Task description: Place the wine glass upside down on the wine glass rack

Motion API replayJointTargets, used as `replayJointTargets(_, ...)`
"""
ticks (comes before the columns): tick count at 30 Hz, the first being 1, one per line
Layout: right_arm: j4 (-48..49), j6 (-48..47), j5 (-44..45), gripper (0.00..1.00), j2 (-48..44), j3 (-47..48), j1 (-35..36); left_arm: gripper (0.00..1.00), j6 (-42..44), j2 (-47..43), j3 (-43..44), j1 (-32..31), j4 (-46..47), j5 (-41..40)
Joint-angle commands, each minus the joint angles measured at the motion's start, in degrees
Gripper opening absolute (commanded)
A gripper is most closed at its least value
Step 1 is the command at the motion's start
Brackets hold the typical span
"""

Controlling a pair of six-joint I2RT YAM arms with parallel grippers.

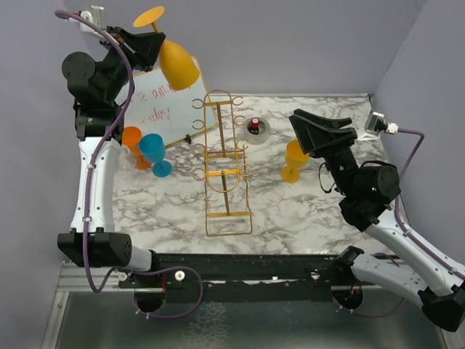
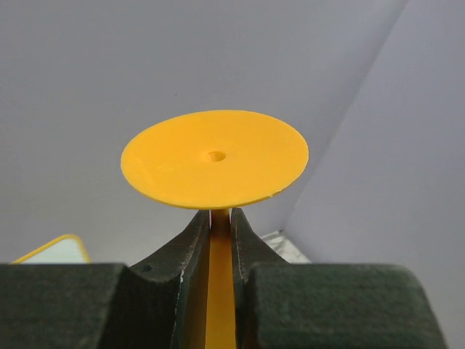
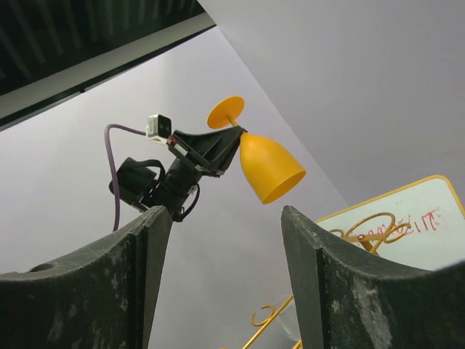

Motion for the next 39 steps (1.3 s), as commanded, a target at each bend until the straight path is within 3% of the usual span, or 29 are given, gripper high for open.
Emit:
replayJointTargets(1, -4.1, -2.13, 1.99, 0.68, -2.49, -1.87, 0.37, 0.0, 9.73, -4.5, -5.63, 5.49, -6.71, 2.36)
replayJointTargets(8, -9.26, -3.23, 3.48, 0.68, -5.73, -2.98, 0.37, 0.0, 18.6, -7.95, -15.49, 8.05, -8.47, 2.78)
replayJointTargets(19, -17.25, -3.36, 3.49, 0.68, -8.74, -3.75, 0.38, 0.0, 22.52, -9.51, -31.09, 8.01, 7.08, 13.17)
replayJointTargets(33, -17.72, -2.13, 3.21, 0.68, -8.32, -5.1, 0.4, 0.0, 30.17, -8.23, -36.13, 6.41, 13.39, 27.16)
replayJointTargets(39, -17.57, -1.85, 3.41, 0.68, -8.43, -5.48, 0.38, 0.0, 32.18, -6.93, -35.86, 4.3, 13.4, 28.15)
